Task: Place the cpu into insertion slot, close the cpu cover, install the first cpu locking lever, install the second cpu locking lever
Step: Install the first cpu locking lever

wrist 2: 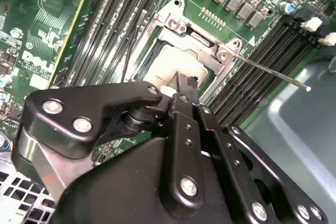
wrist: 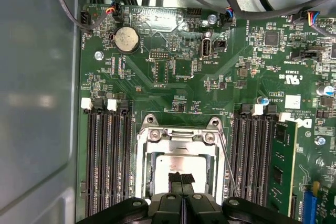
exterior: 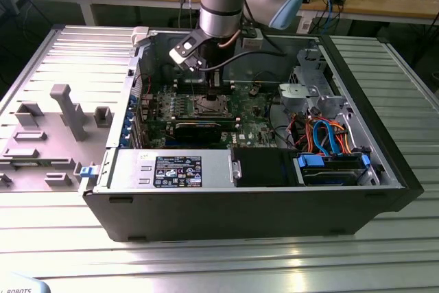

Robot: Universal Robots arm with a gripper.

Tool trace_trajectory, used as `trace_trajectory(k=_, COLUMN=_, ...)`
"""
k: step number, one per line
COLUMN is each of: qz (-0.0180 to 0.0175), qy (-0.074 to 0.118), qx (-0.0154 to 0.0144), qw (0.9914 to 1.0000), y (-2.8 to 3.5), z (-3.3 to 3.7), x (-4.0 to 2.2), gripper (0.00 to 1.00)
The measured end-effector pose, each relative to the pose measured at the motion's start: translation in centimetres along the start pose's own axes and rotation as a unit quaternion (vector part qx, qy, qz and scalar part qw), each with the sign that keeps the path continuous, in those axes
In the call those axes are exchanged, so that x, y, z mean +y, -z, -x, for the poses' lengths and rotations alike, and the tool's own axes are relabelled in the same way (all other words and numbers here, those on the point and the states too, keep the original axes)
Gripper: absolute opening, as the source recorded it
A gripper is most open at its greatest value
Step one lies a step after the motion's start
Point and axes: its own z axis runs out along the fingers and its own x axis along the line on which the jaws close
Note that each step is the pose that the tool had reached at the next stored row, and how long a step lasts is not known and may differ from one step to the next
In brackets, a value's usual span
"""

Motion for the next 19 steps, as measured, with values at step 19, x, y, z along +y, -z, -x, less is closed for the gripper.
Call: trace_trajectory(k=19, qz=0.0125, qy=-0.001, qx=-0.0112, qw=0.99986, y=3.04, z=0.02, x=-0.14, gripper=0.11)
